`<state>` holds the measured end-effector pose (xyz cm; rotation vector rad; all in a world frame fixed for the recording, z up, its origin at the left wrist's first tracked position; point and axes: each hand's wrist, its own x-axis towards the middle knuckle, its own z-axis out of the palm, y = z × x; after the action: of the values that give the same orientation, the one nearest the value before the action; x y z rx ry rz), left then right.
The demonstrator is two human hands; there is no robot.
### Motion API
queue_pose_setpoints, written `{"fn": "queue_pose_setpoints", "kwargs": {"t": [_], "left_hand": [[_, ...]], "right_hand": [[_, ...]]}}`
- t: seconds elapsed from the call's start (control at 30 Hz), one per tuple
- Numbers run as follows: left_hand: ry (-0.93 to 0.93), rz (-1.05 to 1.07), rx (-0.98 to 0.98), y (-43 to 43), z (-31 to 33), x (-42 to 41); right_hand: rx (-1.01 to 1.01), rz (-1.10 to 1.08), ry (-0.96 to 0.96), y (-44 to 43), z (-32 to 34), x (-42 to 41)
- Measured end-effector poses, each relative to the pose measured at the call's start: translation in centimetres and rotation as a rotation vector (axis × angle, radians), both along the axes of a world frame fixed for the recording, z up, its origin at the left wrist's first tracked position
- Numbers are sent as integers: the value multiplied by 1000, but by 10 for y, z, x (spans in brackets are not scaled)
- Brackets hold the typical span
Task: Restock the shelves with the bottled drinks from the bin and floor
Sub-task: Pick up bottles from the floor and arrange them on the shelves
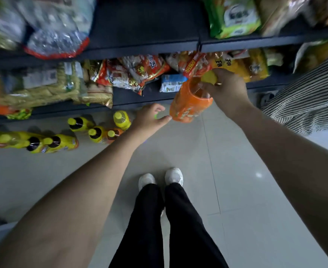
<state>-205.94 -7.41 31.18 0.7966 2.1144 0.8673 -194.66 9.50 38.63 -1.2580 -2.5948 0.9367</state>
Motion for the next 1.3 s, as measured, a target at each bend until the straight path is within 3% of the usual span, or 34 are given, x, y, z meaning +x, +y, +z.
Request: {"fn": "queue_pose_setpoints", "kwargs": {"t": [0.17, 0.63, 0.8, 1.07, 1.3], "left_hand": [[-61, 84, 119, -8, 96, 9], [50, 186, 415, -24, 310, 83], [127, 220, 498, -40, 381, 99], [131, 269, 616, -54, 453, 96], [152, 289, 637, -49, 475, 52]], "right_hand": [[79, 20, 56, -6, 100, 9], [245, 85, 431, -38, 324, 55], [212, 90, 557, -57, 397, 71], [142, 100, 689, -76, 474, 63], [-1, 43, 808, -81, 495, 14]]}}
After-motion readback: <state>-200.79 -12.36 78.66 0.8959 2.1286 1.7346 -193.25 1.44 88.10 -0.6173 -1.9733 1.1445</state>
